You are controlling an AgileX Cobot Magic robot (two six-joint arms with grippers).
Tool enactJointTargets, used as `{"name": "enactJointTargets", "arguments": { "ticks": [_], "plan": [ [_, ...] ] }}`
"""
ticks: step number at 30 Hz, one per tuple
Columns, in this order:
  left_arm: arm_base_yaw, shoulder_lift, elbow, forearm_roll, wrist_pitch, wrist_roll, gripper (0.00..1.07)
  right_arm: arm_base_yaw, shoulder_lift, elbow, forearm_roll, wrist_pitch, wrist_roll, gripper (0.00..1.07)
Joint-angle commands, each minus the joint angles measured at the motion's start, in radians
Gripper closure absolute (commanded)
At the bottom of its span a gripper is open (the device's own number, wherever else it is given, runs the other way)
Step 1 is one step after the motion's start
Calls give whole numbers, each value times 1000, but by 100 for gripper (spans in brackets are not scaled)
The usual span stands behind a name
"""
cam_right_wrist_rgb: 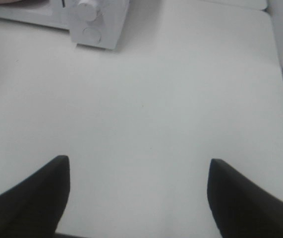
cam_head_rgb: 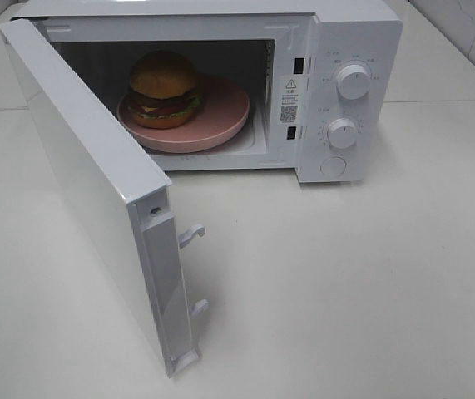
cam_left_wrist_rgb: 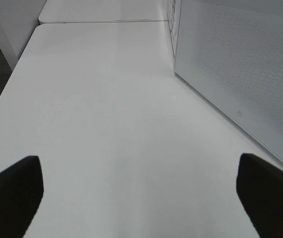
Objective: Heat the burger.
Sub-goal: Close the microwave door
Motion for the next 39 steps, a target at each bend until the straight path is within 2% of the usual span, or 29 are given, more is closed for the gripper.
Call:
{"name": "enactJointTargets", "arguments": {
  "ticks": [1, 7, 10, 12, 14, 18, 23, 30, 39],
  "plan": [
    [0, -13, -1, -7, -3, 1, 9, -41, -60, 0, -13, -38, 15, 37],
    [0, -13, -1, -7, -3, 1, 9, -98, -113, 2, -13, -56, 16, 37],
    [0, -13, -1, -7, -3, 1, 9, -132, -167, 46, -10, -69, 20, 36],
    [0, -13, -1, -7, -3, 1, 9, -139, -183, 63, -10, -70, 20, 33],
    [0, -13, -1, -7, -3, 1, 9, -162, -236, 112, -5, -70, 20, 25],
    [0, -13, -1, -7, -3, 1, 9, -183, -291, 157, 13, -71, 20, 20],
    [0, -12, -1, -7, -3, 0, 9, -202, -297, 181, 45, -93, 21, 24],
    [0, -9, -1, -6, -3, 1, 9, -202, -297, 216, 57, -156, 12, 37],
    [0, -9, -1, -6, -3, 1, 9, -202, -297, 216, 57, -156, 13, 38]
  ]
}}
